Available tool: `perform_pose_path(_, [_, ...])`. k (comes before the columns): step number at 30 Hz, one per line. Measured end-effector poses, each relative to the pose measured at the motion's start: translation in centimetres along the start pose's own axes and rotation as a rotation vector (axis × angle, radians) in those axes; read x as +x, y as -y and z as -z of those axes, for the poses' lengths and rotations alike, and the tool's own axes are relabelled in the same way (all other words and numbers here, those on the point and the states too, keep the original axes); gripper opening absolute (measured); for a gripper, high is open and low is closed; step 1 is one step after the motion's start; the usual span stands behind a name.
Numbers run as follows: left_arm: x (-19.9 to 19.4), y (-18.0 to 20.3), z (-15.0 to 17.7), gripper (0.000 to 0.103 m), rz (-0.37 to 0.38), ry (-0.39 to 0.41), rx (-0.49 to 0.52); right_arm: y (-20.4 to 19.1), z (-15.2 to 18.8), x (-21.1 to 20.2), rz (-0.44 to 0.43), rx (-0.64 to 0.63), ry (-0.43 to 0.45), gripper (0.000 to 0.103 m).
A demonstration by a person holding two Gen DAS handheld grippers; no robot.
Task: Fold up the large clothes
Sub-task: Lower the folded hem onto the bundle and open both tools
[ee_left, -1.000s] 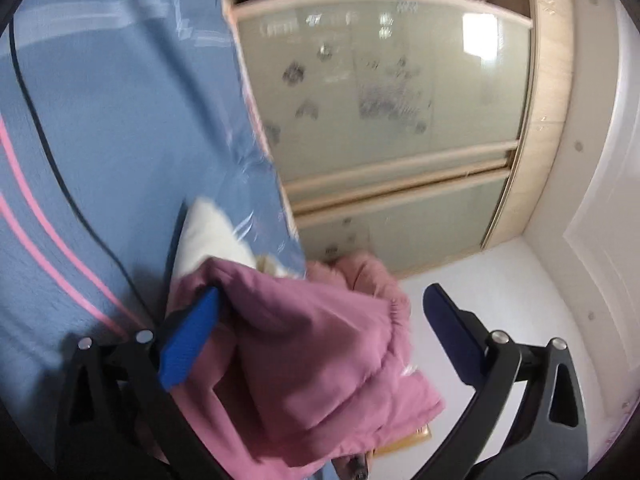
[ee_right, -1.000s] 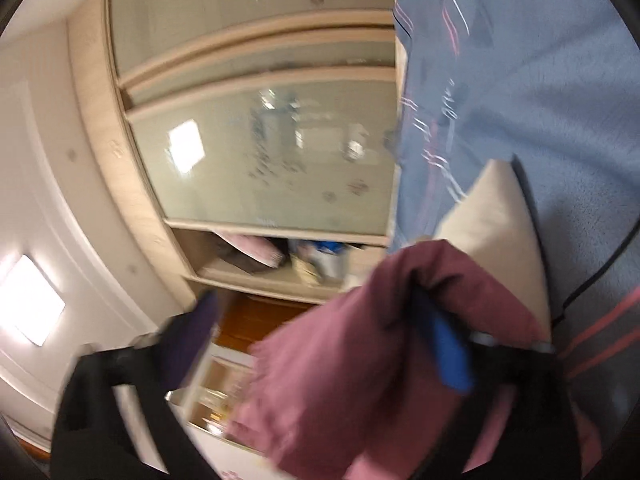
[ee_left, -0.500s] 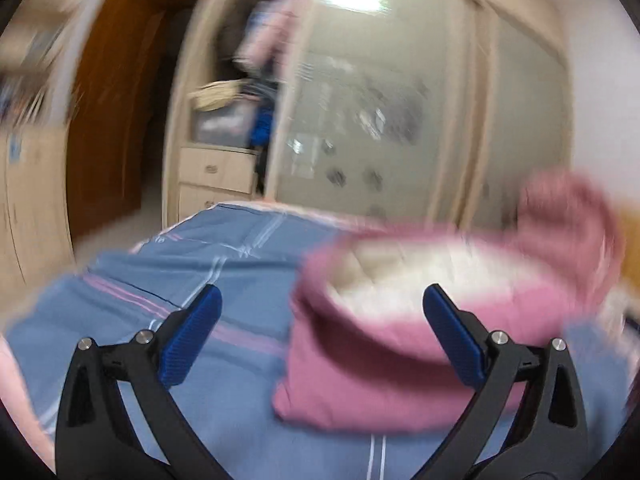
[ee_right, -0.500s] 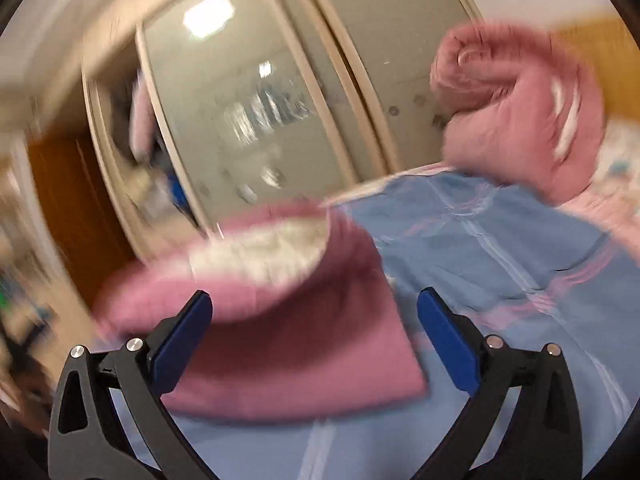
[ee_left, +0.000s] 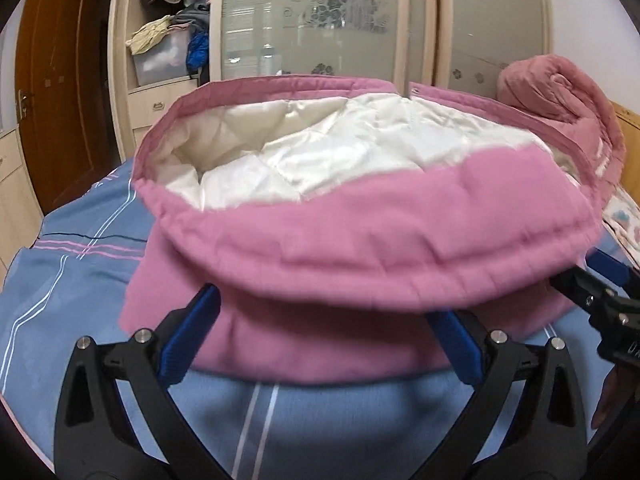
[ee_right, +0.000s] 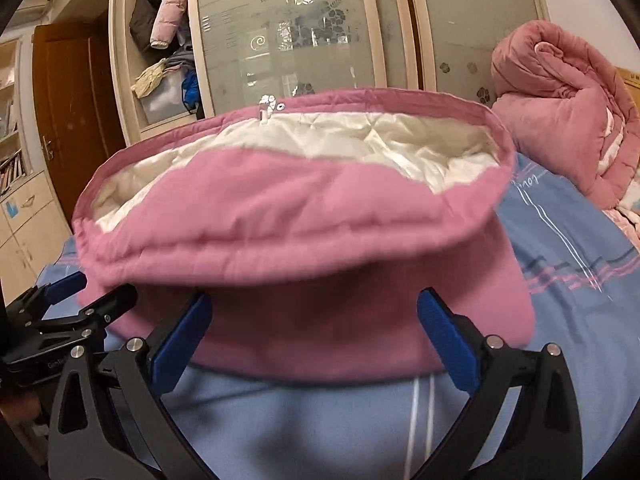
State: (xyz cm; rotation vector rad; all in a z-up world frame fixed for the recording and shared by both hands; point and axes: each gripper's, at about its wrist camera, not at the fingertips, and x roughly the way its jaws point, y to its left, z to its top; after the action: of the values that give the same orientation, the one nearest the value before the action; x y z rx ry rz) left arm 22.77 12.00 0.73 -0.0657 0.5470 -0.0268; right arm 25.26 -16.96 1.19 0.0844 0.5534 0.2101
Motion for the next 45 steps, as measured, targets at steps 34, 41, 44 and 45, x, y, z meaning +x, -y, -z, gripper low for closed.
perform_pose_path(34, [28.5,-1.8,-14.2,0.101,0.054,-0.133,-0.115,10.5,-12.4,30.0,-0.001,0.269,-0.190,0.102])
perform_pose_path(41, [27.0,-1.4,-14.1,0.101,0.006,-0.131,-0.111,12.6,-11.9,27.8,-0.162,0.382,-0.175,0.102])
perform_pose_path(44, [20.0,-1.7,-13.9,0.101,-0.043,-0.027,-0.119,13.6,-11.5,22.4,-0.188,0.421,-0.082,0.102])
perform_pose_path(45, [18.0,-1.9,-13.5,0.101,-0.029,0.000,-0.125,13.8,-11.0,19.6,-0.206,0.447,-0.020,0.102])
